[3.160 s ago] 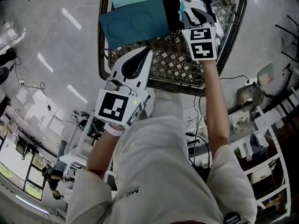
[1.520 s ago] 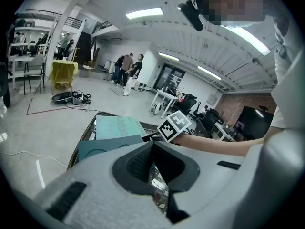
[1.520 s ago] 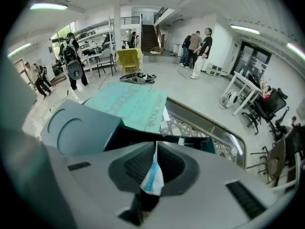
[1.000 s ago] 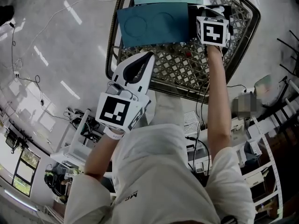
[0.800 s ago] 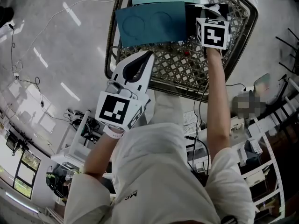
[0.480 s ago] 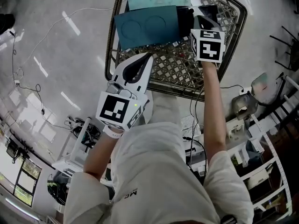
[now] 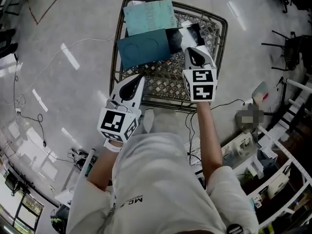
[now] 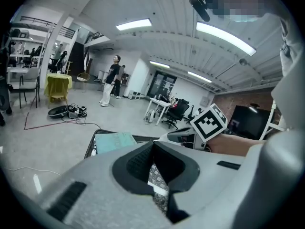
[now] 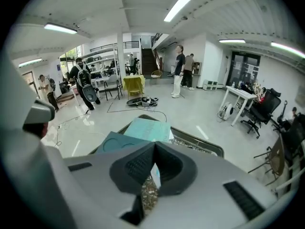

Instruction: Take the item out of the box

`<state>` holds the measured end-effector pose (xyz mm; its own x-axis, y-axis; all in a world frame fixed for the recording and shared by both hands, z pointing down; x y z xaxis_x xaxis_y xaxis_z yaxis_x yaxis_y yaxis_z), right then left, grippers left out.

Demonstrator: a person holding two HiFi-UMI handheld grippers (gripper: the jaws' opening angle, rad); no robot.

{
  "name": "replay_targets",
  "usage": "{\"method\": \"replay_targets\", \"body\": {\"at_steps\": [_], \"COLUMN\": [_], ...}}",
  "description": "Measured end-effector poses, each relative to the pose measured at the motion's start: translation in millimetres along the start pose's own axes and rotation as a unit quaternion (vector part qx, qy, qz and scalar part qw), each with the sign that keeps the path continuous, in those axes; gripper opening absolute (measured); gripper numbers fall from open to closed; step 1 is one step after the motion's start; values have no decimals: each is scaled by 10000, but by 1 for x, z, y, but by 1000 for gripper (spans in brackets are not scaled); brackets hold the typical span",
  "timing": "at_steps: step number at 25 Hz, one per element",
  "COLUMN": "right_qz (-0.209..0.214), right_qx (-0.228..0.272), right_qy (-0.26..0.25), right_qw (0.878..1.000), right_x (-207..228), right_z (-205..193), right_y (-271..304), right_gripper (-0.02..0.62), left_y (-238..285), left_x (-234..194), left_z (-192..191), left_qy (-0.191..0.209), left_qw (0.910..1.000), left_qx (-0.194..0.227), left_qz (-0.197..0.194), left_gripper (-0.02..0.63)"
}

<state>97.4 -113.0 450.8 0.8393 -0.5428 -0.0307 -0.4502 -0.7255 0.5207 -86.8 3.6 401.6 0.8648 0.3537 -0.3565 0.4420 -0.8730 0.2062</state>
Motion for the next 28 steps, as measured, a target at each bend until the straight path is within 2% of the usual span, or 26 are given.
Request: {"method": "replay_targets", "body": {"at_steps": [6, 14, 22, 28], "right_qz": [-218, -509, -835, -1044], "right_qx": [556, 1325, 1898, 2146], "right_qy": [73, 240, 559, 659], "right_qw": [9982, 9896, 9767, 9689], "right_x": [-15, -37, -52, -49], "right_z": [27, 53, 56, 50], "right_y": [-64, -144, -202, -217], "right_gripper": [14, 14, 14, 14], "left_y": [-22, -40, -52, -54], "left_x": [12, 33, 56, 69], "left_z": [17, 43, 68, 74], "left_qy": [56, 148, 250, 441], "left_qw": [9998, 9980, 9951, 9937], "left_qx": [139, 436, 699, 718], "left_qz": [-154, -443, -656, -735], "left_gripper": [26, 25, 26, 25]}}
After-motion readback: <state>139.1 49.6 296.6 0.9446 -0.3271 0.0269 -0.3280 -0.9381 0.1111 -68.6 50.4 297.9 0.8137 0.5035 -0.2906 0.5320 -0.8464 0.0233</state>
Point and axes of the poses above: the fingertips, and each gripper's own axes: y forward along the fingers, x to its right, z out of its top, the point moved 5 cm from there along -y, backward along the fingers, and after that the axes turned 15 degrees about x, right-handed, at the moved point
